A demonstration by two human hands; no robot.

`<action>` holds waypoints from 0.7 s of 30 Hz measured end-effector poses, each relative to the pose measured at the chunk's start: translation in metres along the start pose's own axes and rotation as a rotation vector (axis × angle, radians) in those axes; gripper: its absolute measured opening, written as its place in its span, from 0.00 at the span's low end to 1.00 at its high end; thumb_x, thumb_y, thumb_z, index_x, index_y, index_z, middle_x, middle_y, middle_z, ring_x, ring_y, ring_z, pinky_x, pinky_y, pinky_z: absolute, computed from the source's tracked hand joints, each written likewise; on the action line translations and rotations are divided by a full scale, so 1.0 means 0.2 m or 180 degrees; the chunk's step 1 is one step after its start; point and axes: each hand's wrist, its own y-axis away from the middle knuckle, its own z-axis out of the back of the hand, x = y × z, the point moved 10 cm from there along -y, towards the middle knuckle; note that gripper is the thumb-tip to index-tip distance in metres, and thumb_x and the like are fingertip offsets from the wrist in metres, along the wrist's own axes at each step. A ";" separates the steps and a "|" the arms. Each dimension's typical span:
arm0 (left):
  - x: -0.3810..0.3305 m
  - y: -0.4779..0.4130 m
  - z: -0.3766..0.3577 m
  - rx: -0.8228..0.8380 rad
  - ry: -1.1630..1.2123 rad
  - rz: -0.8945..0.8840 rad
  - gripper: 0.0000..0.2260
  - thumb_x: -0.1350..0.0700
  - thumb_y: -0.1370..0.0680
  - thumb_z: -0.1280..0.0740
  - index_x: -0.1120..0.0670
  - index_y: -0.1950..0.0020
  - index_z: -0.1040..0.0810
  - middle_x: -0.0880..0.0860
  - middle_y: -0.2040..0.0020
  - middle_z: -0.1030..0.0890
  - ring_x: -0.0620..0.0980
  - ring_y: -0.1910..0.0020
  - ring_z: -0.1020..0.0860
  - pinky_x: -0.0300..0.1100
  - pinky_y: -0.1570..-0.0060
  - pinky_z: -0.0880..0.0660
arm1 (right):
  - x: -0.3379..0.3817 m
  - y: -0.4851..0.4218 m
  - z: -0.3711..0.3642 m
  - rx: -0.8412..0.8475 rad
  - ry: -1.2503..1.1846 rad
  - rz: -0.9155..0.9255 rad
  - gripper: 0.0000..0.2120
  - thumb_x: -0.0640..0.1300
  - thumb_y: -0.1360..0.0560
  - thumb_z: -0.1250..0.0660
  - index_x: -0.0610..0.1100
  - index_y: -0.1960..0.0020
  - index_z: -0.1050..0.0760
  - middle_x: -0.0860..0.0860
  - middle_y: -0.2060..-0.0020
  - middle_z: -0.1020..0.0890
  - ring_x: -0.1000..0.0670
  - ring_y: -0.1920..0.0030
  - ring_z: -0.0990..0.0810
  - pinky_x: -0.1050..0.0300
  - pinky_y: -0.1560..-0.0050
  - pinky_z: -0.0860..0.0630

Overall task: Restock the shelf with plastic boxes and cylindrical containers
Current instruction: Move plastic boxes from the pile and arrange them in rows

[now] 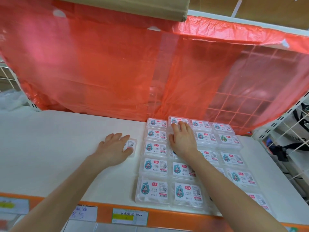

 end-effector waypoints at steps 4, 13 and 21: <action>0.00 0.01 -0.01 0.0050 0.0014 -0.0161 0.30 0.41 0.22 0.43 0.47 0.24 0.52 0.50 0.24 0.51 0.52 0.26 0.53 0.50 0.30 0.45 | 0.00 0.00 0.01 0.0004 0.0009 0.0007 0.21 0.48 0.21 0.47 0.42 0.30 0.39 0.43 0.34 0.34 0.44 0.32 0.38 0.49 0.31 0.43; -0.02 0.00 0.11 -0.0452 0.0293 -0.0232 0.32 0.46 0.23 0.37 0.48 0.24 0.49 0.51 0.28 0.41 0.55 0.31 0.43 0.47 0.35 0.39 | 0.01 0.08 0.03 0.0000 -0.0068 -0.0080 0.25 0.49 0.22 0.48 0.43 0.27 0.44 0.44 0.31 0.36 0.45 0.30 0.41 0.49 0.29 0.45; -0.34 -0.15 0.23 -0.0710 0.0411 -0.0701 0.31 0.45 0.24 0.36 0.48 0.25 0.45 0.51 0.29 0.38 0.55 0.31 0.43 0.48 0.36 0.39 | 0.02 0.23 -0.01 0.0161 -0.0281 -0.0240 0.21 0.51 0.21 0.48 0.43 0.31 0.36 0.45 0.33 0.33 0.46 0.31 0.40 0.51 0.30 0.45</action>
